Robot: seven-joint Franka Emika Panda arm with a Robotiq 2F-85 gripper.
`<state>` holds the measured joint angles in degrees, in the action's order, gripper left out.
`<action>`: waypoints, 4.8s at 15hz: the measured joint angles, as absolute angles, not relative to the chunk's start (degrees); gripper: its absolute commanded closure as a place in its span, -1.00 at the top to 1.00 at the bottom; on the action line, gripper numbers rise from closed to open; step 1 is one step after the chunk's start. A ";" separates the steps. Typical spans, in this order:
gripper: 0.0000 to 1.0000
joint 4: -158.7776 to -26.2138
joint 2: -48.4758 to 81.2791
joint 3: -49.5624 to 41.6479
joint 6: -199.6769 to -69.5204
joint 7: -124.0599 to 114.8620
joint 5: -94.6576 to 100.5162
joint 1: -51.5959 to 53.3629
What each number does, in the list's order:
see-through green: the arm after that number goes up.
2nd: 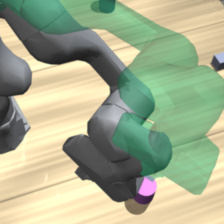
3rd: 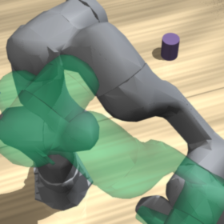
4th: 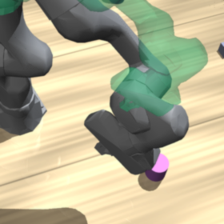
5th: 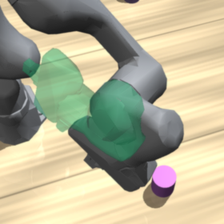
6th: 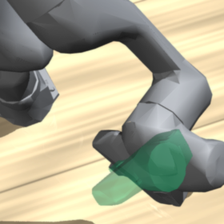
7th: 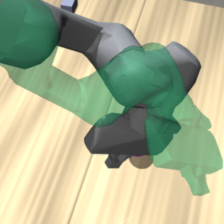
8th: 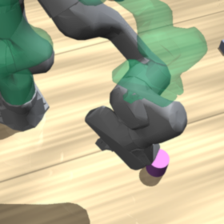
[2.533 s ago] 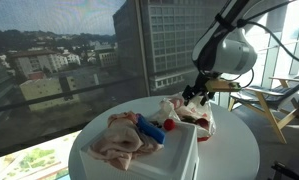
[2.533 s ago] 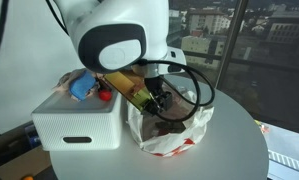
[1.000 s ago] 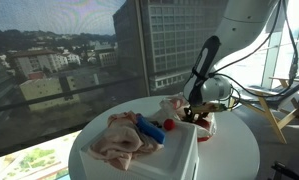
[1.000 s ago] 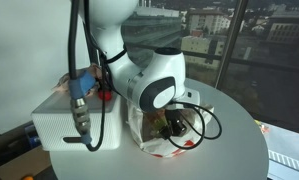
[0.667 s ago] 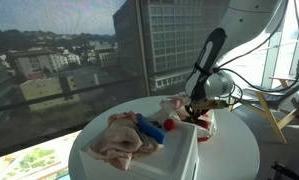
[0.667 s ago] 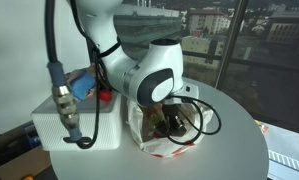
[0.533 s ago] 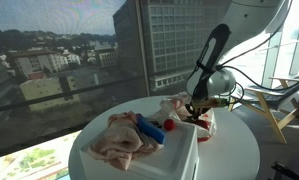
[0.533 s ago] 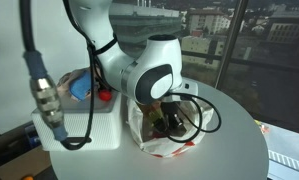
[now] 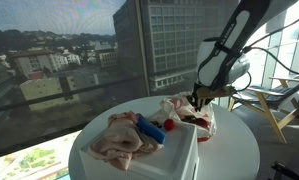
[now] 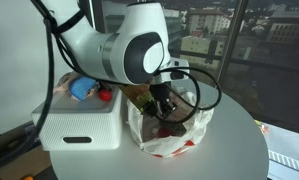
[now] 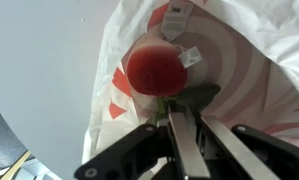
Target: Remove the strawberry, the sponge and the beetroot plushy from the and put them on the basket
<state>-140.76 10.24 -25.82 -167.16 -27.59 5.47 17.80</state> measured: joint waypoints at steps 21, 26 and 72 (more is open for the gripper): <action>0.02 -135.89 24.30 -11.77 -173.43 -21.55 1.44 1.78; -0.68 -133.62 26.89 -11.69 -174.10 -19.36 -0.45 1.71; 0.33 -157.11 -32.96 -47.72 -167.42 3.79 33.56 56.60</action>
